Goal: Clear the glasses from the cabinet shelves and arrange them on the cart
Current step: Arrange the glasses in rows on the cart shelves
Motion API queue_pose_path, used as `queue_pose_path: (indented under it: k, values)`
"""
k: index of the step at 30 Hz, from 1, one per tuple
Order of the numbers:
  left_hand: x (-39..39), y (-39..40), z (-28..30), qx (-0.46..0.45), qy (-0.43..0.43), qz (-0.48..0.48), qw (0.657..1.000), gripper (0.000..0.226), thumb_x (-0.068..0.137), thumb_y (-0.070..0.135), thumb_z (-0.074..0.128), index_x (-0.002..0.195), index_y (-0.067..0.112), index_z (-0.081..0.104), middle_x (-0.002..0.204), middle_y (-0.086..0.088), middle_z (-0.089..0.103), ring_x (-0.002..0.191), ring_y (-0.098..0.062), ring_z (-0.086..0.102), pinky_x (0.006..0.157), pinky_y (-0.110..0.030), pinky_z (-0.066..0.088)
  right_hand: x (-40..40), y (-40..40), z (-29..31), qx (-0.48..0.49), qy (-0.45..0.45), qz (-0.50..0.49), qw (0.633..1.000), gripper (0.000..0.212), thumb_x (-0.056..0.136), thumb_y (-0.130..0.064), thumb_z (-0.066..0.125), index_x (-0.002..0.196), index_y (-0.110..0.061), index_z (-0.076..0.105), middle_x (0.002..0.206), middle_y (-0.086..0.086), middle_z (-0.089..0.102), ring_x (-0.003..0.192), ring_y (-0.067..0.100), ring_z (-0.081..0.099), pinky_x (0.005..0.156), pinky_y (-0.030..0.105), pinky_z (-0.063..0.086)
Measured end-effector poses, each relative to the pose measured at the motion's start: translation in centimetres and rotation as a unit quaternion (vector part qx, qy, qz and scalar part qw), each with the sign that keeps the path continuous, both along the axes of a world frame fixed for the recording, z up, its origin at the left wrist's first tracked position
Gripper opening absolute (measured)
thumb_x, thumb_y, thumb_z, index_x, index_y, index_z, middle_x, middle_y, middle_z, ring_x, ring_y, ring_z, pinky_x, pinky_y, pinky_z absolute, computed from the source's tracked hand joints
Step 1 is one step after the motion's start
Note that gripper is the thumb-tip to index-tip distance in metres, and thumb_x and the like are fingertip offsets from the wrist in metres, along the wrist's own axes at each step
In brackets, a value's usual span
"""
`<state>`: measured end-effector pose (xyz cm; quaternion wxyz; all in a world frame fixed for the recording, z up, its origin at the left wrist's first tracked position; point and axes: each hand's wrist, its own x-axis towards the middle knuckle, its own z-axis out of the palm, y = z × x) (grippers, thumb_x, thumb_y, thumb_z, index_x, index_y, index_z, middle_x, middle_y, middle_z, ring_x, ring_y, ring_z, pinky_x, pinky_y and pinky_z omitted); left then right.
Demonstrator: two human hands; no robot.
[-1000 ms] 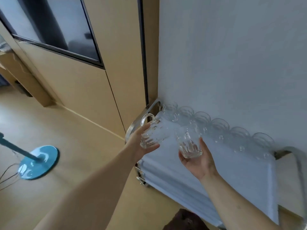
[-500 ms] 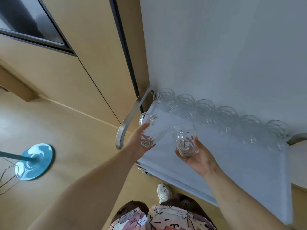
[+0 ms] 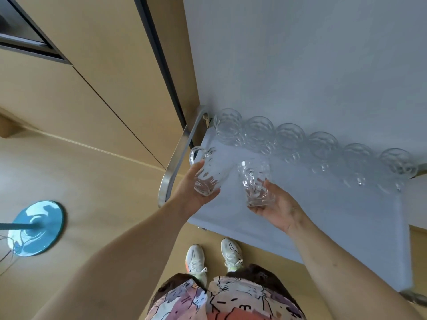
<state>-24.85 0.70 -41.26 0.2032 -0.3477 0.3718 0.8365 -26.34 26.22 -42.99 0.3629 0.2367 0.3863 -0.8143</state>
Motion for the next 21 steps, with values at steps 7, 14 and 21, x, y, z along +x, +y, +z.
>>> queue_pose_path:
  k: [7, 14, 21]
  values:
    - [-1.4, -0.5, -0.5, 0.013, -0.009, -0.035, 0.999, 0.067, 0.051, 0.047, 0.096, 0.108, 0.017, 0.079, 0.111, -0.011, 0.074, 0.090, -0.026, 0.073, 0.074, -0.037, 0.059, -0.2, -0.3, 0.7, -0.027, 0.019, -0.006, 0.999, 0.054, 0.068, -0.004, 0.077, 0.117, -0.015, 0.057, 0.110, 0.015, 0.066, 0.115, 0.043, 0.058, 0.102, 0.063, 0.047]
    - [-1.9, -0.6, -1.2, 0.040, -0.024, -0.022, 0.999, 0.062, 0.071, 0.033, 0.087, 0.124, 0.009, 0.067, 0.113, -0.018, 0.069, 0.097, -0.034, 0.067, 0.097, -0.050, 0.052, -1.4, -0.6, -0.2, 0.056, 0.092, 0.000, 0.994, 0.045, 0.060, 0.001, 0.074, 0.097, -0.023, 0.077, 0.097, 0.006, 0.073, 0.088, 0.024, 0.072, 0.073, 0.038, 0.060]
    - [-2.9, -0.9, -1.3, -0.089, -0.041, -0.066, 0.993, 0.069, 0.067, 0.039, 0.081, 0.129, 0.015, 0.063, 0.121, -0.016, 0.070, 0.103, -0.034, 0.071, 0.085, -0.046, 0.059, -2.3, -1.3, -0.5, 0.250, 0.130, 0.003, 0.959, 0.100, 0.033, -0.002, 0.090, 0.121, -0.022, 0.046, 0.111, 0.008, 0.063, 0.099, 0.022, 0.065, 0.078, 0.030, 0.053]
